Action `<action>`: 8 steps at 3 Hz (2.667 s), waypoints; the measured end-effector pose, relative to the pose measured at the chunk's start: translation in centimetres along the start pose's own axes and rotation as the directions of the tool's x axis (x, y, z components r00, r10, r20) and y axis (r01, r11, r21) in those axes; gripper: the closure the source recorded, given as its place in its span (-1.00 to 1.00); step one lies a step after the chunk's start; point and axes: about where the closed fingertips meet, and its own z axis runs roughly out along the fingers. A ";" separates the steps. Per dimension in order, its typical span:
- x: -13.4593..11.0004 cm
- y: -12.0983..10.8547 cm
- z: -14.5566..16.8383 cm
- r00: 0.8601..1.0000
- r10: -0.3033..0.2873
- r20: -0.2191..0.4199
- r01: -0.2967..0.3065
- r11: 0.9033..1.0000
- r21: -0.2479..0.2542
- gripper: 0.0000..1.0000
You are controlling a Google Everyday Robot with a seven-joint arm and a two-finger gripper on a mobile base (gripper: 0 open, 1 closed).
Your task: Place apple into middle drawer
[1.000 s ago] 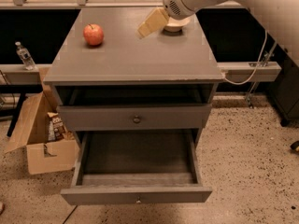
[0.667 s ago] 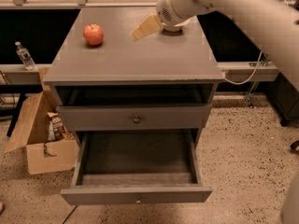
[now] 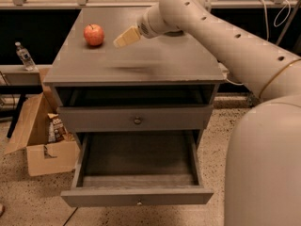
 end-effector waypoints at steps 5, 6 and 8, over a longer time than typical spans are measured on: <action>-4.3 3.9 10.8 0.989 0.075 0.130 -0.064 0.994 -0.083 -1.00; -5.4 5.4 13.8 0.983 0.114 0.143 -0.099 0.989 -0.110 -1.00; -6.7 7.7 17.2 0.984 0.120 0.134 -0.102 0.986 -0.131 -0.49</action>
Offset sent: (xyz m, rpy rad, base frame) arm 0.0461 0.0857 -0.0089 0.1515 -0.0389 0.0718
